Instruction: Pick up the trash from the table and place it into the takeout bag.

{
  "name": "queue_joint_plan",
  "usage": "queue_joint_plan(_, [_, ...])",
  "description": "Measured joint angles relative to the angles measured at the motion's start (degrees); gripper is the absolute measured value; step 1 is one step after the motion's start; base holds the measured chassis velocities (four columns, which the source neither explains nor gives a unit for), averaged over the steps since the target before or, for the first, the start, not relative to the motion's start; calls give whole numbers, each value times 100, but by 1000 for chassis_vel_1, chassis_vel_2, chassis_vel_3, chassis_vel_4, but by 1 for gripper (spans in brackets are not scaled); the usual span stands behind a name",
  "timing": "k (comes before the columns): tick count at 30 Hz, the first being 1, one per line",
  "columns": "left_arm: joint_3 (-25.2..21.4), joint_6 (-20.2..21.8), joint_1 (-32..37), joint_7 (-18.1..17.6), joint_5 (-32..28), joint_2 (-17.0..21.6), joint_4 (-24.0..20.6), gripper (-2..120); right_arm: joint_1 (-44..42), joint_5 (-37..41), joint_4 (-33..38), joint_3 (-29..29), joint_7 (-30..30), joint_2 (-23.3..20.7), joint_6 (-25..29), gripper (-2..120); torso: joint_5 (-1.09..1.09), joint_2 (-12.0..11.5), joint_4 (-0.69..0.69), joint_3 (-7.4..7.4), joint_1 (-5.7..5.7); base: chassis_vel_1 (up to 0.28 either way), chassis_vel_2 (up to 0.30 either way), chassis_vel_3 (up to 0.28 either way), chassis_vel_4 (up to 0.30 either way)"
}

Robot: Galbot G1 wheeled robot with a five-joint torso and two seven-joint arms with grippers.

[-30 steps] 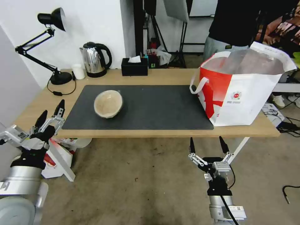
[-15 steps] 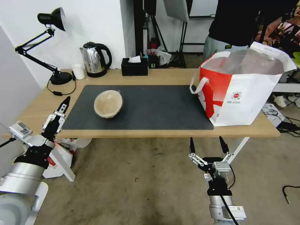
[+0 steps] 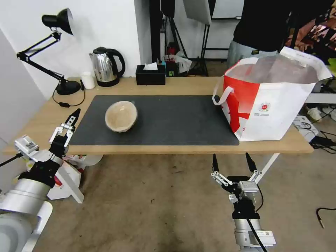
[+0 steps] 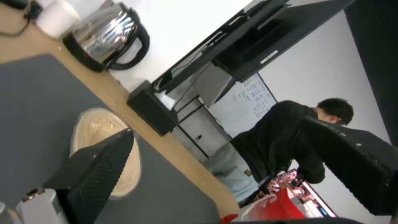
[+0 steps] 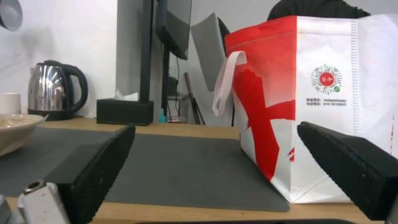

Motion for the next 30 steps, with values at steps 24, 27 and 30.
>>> queue_joint_plan(24, [-385, 1639, -750, -2535, -3032, 488, 614, 100, 0, 0, -1, 0, 0, 0, 0, 100, 1, 0, 2, 0, -1, 0, 0, 0, 0])
queue_joint_plan(27, [-387, 1650, -753, -2551, -3049, 490, 619, 100, 0, 0, 0, 0, 0, 0, 0, 100, 1, 0, 3, 0, 0, 0, 0, 0, 0])
queue_joint_plan(30, [-388, 1654, -754, -2551, -3051, 495, 623, 100, 0, 0, -1, 0, 0, 0, 0, 100, 1, 0, 3, 0, 0, 0, 0, 0, 0])
